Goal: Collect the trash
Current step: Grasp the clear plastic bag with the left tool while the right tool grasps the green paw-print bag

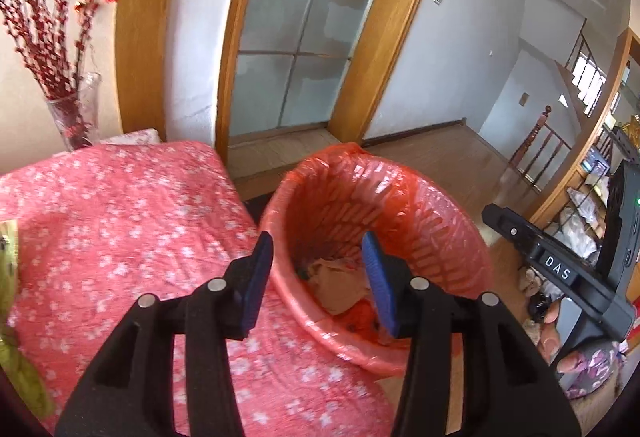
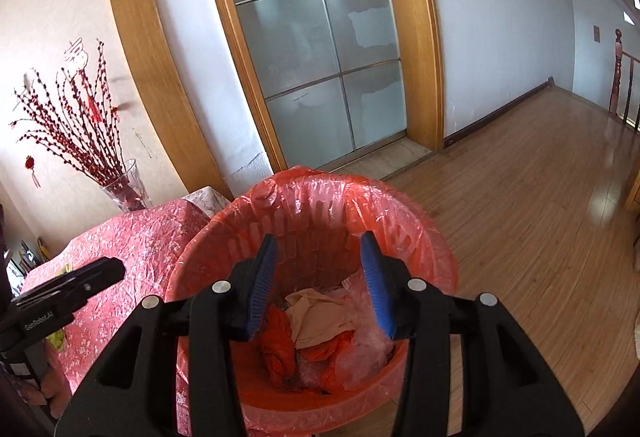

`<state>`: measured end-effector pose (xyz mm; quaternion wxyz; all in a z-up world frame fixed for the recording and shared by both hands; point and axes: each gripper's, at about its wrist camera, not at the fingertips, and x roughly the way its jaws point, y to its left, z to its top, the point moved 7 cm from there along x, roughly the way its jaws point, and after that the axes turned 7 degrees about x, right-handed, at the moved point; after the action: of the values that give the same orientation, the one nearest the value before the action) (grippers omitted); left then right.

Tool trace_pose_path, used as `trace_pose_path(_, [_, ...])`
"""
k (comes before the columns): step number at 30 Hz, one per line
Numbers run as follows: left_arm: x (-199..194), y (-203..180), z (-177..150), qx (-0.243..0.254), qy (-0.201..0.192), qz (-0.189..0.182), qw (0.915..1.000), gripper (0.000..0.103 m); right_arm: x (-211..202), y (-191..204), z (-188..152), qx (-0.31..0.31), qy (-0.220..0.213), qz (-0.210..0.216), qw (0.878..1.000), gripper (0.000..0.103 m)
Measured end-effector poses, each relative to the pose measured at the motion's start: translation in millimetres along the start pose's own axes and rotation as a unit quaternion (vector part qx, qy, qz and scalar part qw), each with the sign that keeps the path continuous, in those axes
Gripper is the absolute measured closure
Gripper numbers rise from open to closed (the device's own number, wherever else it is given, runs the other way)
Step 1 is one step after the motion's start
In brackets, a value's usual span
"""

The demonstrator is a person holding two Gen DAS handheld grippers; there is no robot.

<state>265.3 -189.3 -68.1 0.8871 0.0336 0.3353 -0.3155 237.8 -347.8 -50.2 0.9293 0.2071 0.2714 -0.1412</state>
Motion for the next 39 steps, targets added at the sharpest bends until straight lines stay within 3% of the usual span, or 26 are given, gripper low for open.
trace_pose_path(5, [-35.3, 27.6, -8.5, 0.006, -0.023, 0.055, 0.9982, 0.055, -1.8, 21.2, -4.9, -0.027, -0.001, 0.009, 1.0, 0.058])
trace_pose_path(11, [-89.9, 77.9, -22.6, -0.012, -0.058, 0.127, 0.9901, 0.053, -2.5, 61.9, -18.3, -0.06, 0.008, 0.043, 0.997, 0.058])
trace_pose_path(17, [-141.9, 130.8, -52.6, -0.041, -0.067, 0.217, 0.9729, 0.053, 2.0, 109.6, -40.7, -0.094, 0.029, 0.084, 0.992, 0.058])
trace_pose_path(23, [-190.7, 172.0, -103.1, -0.09, -0.06, 0.295, 0.9492, 0.051, 3.4, 161.0, -71.3, -0.125, 0.056, 0.13, 0.982, 0.058])
trace_pose_path(30, [-199.0, 204.1, -155.1, -0.139, -0.015, 0.327, 0.9346, 0.05, -1.4, 208.7, -104.1, -0.158, 0.081, 0.17, 0.969, 0.058])
trace_pose_path(39, [-180.6, 210.0, -180.0, -0.172, 0.01, 0.313, 0.934, 0.043, -7.5, 227.6, -115.1, -0.172, 0.09, 0.184, 0.964, 0.058])
